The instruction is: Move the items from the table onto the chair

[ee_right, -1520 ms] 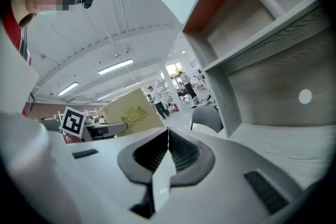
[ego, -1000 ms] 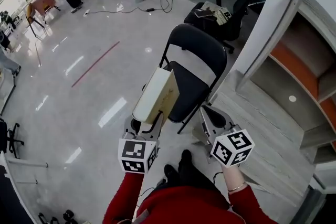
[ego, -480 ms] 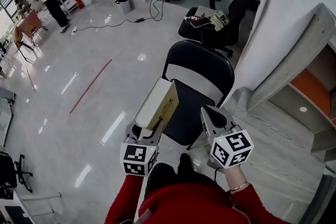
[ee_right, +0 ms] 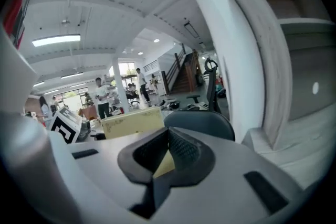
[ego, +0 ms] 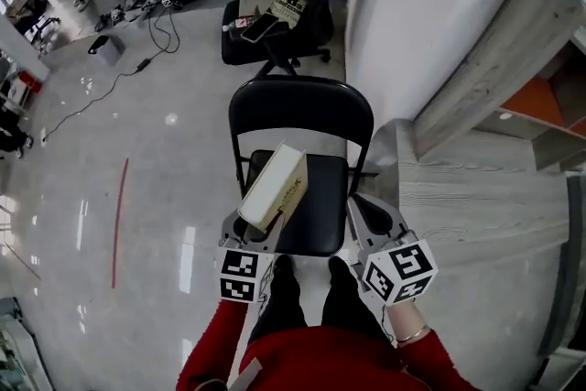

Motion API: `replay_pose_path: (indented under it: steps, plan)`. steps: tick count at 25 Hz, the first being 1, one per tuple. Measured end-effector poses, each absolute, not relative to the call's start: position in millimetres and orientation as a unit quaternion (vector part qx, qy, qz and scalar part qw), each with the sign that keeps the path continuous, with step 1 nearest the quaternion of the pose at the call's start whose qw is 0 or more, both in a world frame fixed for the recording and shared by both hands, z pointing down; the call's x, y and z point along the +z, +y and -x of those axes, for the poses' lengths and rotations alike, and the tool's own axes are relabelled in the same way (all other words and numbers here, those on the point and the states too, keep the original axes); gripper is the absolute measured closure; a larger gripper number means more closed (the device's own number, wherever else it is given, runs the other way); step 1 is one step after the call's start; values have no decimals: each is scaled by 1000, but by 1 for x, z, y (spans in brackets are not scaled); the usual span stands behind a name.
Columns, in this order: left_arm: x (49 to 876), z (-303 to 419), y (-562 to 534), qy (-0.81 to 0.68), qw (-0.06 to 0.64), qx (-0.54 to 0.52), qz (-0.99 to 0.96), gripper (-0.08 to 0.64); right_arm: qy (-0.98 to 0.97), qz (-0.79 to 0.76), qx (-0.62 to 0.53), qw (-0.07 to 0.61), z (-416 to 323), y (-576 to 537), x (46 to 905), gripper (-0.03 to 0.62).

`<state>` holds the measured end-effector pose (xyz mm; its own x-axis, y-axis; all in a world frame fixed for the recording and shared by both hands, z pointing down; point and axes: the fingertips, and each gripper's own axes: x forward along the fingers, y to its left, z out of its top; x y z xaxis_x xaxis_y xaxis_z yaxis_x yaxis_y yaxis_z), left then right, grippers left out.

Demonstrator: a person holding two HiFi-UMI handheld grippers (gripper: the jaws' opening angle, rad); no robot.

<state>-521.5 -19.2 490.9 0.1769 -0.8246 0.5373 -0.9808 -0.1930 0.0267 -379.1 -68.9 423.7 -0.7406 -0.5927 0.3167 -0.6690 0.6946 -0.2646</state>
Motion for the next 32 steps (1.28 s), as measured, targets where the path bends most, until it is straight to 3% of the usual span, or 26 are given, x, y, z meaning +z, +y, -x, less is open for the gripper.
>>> replay_pose_path:
  steps: [8, 17, 23, 32]
  plan:
    - [543, 524, -21, -519, 238, 232, -788, 331, -881, -413, 204, 110, 397, -56, 451, 578]
    - [696, 496, -26, -277, 457, 304, -789, 331, -861, -435, 224, 138, 387, -45, 486, 578]
    - [748, 501, -47, -261, 438, 366, -779, 331, -857, -433, 223, 168, 391, -51, 515, 578]
    - [766, 509, -73, -258, 478, 357, -760, 322, -855, -422, 247, 173, 398, -57, 531, 578]
